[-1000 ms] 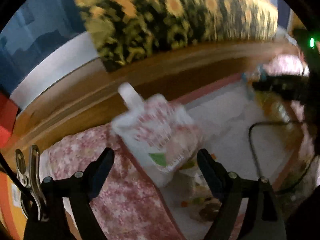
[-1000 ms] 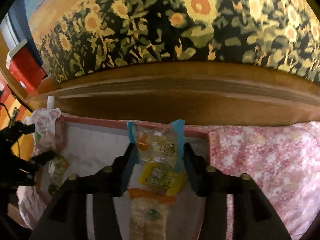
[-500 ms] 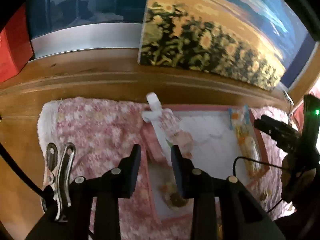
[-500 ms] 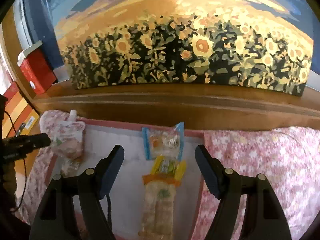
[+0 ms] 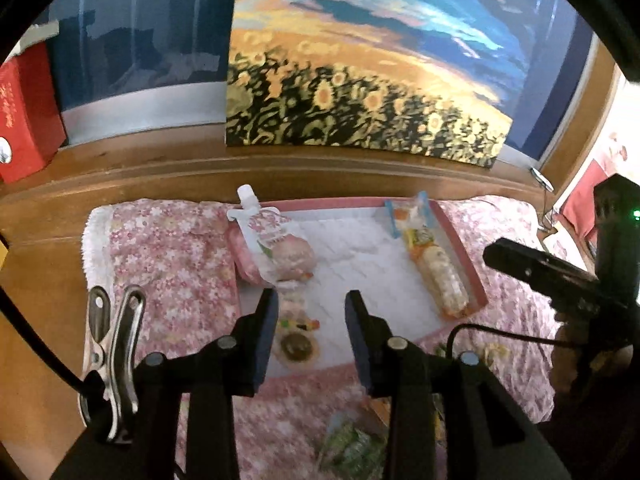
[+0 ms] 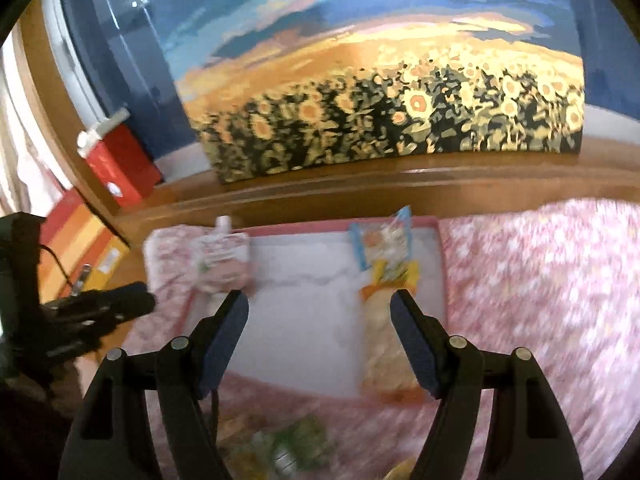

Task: Organize snacks
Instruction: 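Withdraw both grippers from the tray back toward the snack pile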

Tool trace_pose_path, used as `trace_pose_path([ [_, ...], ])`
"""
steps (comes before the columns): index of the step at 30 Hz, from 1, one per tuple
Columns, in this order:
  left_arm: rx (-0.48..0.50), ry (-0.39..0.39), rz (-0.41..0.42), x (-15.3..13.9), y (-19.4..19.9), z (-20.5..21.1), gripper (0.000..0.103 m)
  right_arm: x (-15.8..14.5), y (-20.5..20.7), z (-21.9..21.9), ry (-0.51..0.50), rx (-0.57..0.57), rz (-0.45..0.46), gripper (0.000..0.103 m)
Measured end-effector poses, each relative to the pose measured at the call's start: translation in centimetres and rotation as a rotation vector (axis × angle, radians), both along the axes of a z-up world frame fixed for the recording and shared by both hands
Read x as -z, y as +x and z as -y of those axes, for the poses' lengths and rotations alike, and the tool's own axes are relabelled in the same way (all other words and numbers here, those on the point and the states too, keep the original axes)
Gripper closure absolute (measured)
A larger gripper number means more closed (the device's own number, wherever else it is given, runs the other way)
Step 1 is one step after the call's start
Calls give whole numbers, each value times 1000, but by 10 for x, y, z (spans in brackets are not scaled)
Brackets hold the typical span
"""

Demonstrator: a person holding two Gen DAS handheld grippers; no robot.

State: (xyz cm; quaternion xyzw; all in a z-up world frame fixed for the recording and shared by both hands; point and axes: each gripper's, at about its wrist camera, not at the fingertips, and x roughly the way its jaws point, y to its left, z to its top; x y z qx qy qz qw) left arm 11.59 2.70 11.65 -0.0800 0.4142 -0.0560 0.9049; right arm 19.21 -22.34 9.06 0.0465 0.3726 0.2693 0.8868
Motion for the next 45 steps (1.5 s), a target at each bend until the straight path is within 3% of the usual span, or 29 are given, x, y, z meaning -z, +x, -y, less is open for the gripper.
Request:
trace_pose_path([
  [5,2,42,61,-12,-28,16,58,-8,-28,10,7,-2,1,28],
  [9,-2,59,98,-14,-39,21,57,-21,-47,22,28,15,61,28],
  [20,-50,63,94,-12,-73,14,55,-30,-78,38,80,8,78,28],
  [32,37,73,46,-6,-92,45,44,-16,-97,57,85,52,0,28],
  [40,41,53,-23,9,-102,48,43,7,-102,63,42,100,-116,29],
  [45,26,29,-102,28,-114,44,43,35,-110,57,3,98,-236,29],
])
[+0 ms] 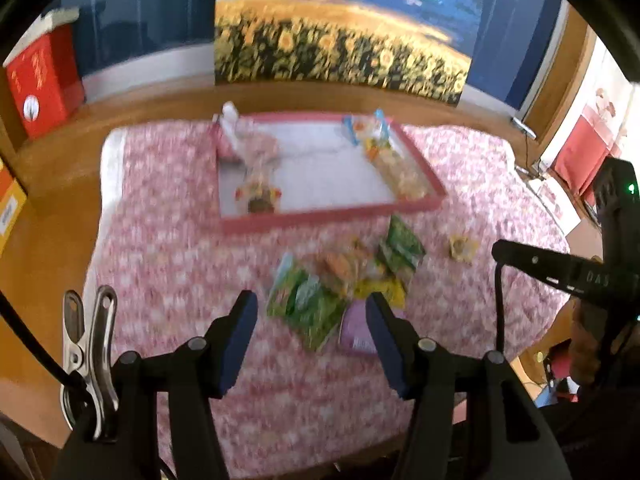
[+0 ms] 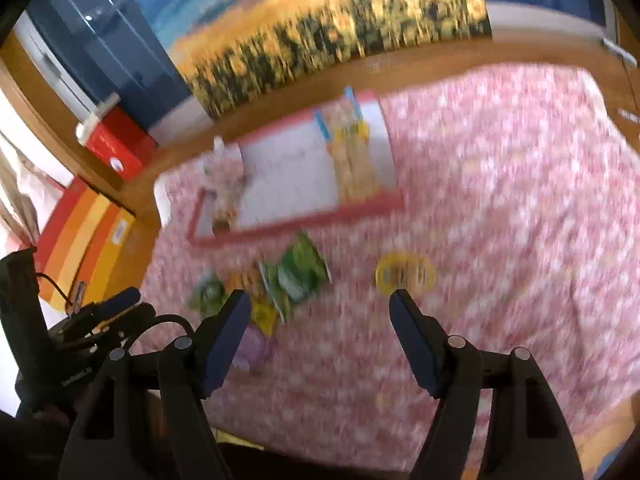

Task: Organize snacks
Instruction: 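Withdraw both grippers from the tray back toward the snack pile, then grasp the purple tin with the left gripper and lift it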

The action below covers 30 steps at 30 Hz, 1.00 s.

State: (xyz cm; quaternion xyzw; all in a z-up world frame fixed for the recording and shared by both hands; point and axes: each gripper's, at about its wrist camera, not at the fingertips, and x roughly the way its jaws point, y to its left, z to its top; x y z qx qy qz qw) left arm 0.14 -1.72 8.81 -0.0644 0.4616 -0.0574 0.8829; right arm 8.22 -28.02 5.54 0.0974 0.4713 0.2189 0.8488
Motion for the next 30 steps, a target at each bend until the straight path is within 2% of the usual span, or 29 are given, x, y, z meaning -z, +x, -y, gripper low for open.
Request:
trace_pose_path([
  [8,-23,-61,-138,40,-21,-8,43,35,-19,-14,-71,-34,-126,29],
  [11,-32,-64,-151,41,-20,-11,43,39,-22,-19,-94,-46,-148,33],
  [16,52,-55,-85,25,-12,2,43,19,-23,-17,-117,-35,-63,33],
  [18,115,-69,-96,27,-5,12,42,12,-22,-15,-118,-27,-38,33],
  [20,186,-86,-114,32,4,25,33,9,-20,-13,-116,-14,-30,34],
  [22,222,-78,-128,38,10,34,29,6,-19,-9,-119,5,-22,34],
  [26,275,-68,-174,55,28,50,29,-2,-22,6,-127,53,3,34],
  [30,281,-61,-204,68,42,57,29,-4,-26,21,-124,99,8,34],
])
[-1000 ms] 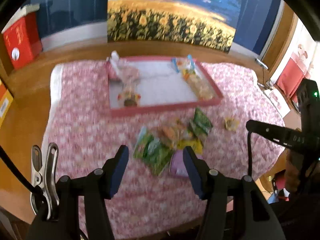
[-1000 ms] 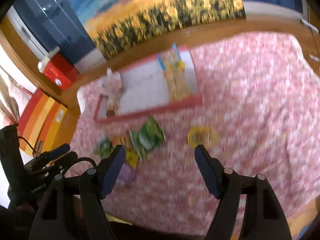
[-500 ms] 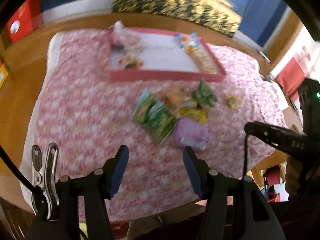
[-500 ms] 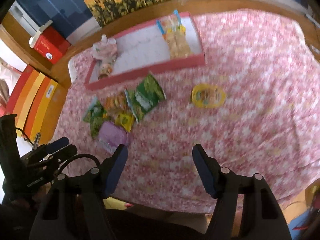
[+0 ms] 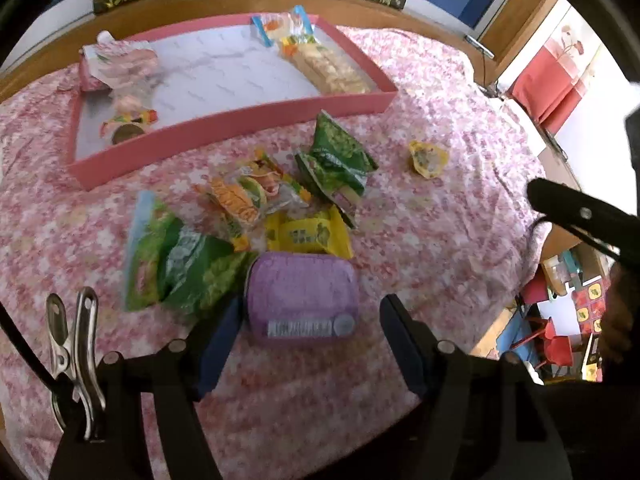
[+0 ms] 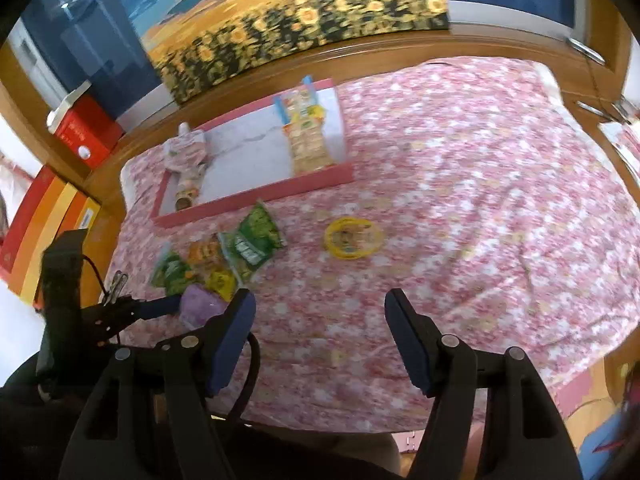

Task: Organize snacks
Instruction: 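Grasp the purple tin with the left gripper and lift it, then grasp the green pea-snack bag with the right gripper while the left holds the tin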

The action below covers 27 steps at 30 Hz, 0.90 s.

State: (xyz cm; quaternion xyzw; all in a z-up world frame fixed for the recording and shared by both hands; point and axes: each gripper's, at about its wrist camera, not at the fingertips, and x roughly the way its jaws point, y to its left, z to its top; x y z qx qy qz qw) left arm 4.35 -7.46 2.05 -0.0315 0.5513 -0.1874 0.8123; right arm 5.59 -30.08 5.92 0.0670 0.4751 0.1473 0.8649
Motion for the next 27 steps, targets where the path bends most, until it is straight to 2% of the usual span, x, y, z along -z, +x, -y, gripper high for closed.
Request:
trace_pose_path([
  [4,-1,-17,-8,5,8,2,30,-1,-3,15,6,51,3,33],
  [6,-6,-5,4,4,10,4,39,-1,-4,19,9,63,1,33],
  [10,-5,-38,13,2,8,-1,39,-1,-2,20,16,67,-2,33],
  [17,-44,-39,121,-26,-8,-21,39,-5,7,2,25,1,20,33],
  [21,-143,56,203,-41,-20,-36,39,-5,15,-13,36,-51,19,33],
  [24,-245,70,253,-51,-34,-59,39,-3,20,-28,52,-107,14,34],
  [27,-343,76,255,-52,-42,-84,39,0,25,-44,73,-168,7,34],
])
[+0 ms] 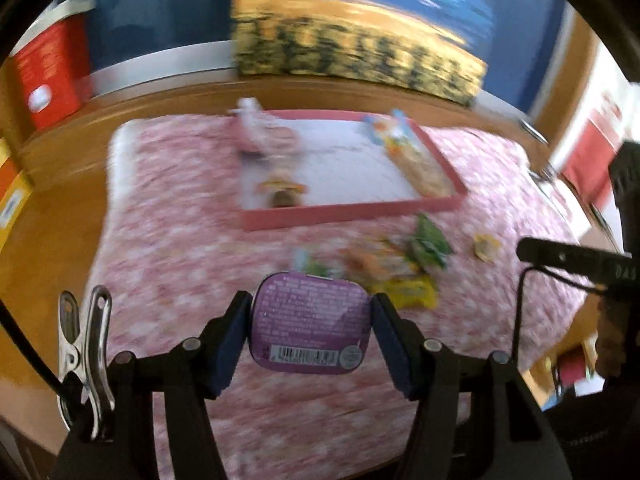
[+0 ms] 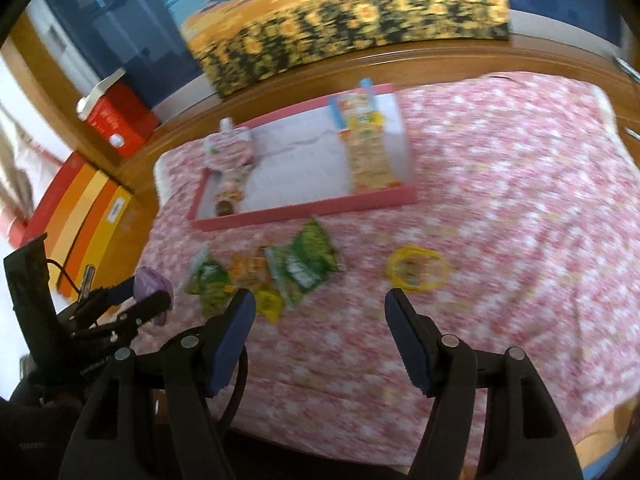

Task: Organize snacks
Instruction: 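Grasp the green pea-snack bag with the right gripper while the left holds the tin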

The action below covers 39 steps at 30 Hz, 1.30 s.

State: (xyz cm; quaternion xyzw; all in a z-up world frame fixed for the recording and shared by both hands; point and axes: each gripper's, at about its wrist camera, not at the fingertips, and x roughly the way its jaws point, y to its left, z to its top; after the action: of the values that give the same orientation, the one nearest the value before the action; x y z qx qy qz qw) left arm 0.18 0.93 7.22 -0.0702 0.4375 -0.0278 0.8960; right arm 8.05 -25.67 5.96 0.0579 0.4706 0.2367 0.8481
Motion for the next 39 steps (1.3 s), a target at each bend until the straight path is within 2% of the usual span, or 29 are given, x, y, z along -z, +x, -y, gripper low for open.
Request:
trace_pose_path([
  [4,-113,-37,-19,6,-11,-28,39,8,5,-23,3,-74,-31,33],
  [9,-179,-61,-23,7,-24,-45,39,17,14,-45,-17,-134,-62,33],
  [13,-203,-49,-31,8,-36,-52,39,27,26,-54,-104,-133,-4,33],
  [20,-263,-43,-21,4,-58,-69,39,52,52,-68,-180,-193,-4,34],
  [23,-272,-48,-9,1,-65,-72,39,58,58,-73,-238,-192,53,34],
  [26,-270,-42,-2,-1,-66,-72,39,62,63,-74,-242,-197,85,46],
  [27,-265,-40,-1,-2,-65,-71,39,62,64,-73,-234,-195,90,55],
  [28,-258,-41,-1,-1,-63,-70,39,62,65,-72,-227,-190,89,59],
  [31,-228,-42,-2,0,-56,-65,39,58,62,-65,-198,-177,76,64],
  [36,-123,-66,-3,3,-31,-45,39,48,41,-39,-114,-131,53,65],
  [39,-21,-91,-17,8,-12,-22,39,51,24,-24,-149,-97,38,64],
])
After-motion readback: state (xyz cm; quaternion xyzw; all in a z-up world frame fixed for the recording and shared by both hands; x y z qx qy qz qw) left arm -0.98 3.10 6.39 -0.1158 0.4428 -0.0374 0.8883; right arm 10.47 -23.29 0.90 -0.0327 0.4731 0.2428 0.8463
